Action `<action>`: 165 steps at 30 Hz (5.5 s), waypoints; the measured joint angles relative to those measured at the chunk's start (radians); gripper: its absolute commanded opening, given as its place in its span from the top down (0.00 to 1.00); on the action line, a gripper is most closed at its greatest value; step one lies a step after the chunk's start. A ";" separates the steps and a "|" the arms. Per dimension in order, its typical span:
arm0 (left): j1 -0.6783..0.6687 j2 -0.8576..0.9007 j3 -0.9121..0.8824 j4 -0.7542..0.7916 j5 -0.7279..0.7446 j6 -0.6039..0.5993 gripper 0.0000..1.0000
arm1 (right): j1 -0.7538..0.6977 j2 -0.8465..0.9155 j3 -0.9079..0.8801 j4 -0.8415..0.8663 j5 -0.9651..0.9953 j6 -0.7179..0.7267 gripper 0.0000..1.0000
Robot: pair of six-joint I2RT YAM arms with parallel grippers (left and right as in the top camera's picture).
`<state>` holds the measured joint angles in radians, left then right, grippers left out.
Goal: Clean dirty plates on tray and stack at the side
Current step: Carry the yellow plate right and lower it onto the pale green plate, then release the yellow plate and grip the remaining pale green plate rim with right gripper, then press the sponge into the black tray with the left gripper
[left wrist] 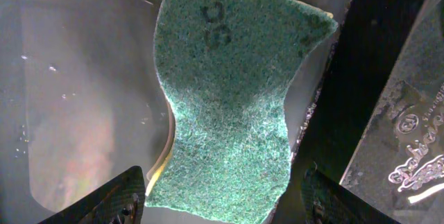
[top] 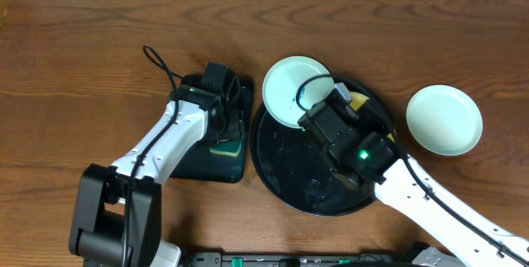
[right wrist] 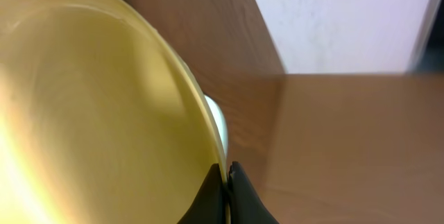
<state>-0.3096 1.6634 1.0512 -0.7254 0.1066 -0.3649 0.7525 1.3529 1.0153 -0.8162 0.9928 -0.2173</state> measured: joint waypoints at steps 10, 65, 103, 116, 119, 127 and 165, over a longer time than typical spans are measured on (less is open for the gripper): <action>0.000 0.000 -0.001 0.000 0.000 0.000 0.27 | -0.401 0.000 0.001 0.116 -0.475 0.455 0.99; 0.000 0.000 -0.004 0.005 0.000 0.000 0.27 | -1.180 0.270 0.002 0.305 -1.419 0.562 0.50; 0.000 0.000 -0.004 0.007 0.000 0.000 0.27 | -0.544 0.557 0.090 0.522 -1.240 0.401 0.93; 0.000 0.000 -0.004 0.007 0.000 0.000 0.27 | -0.545 0.544 0.100 0.396 -1.266 0.420 0.99; 0.000 0.000 -0.004 0.007 0.000 0.000 0.27 | -0.545 0.519 0.100 0.320 -1.263 0.407 0.99; 0.000 0.000 -0.004 0.027 -0.001 0.000 0.23 | -0.545 0.406 0.098 0.106 -1.254 0.356 0.99; -0.048 0.106 -0.008 0.136 -0.064 0.003 0.52 | -0.520 0.407 0.016 0.208 -1.234 0.327 0.99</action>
<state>-0.3573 1.7699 1.0435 -0.5896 0.0429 -0.3614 0.2325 1.7603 1.0313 -0.6083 -0.2409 0.1093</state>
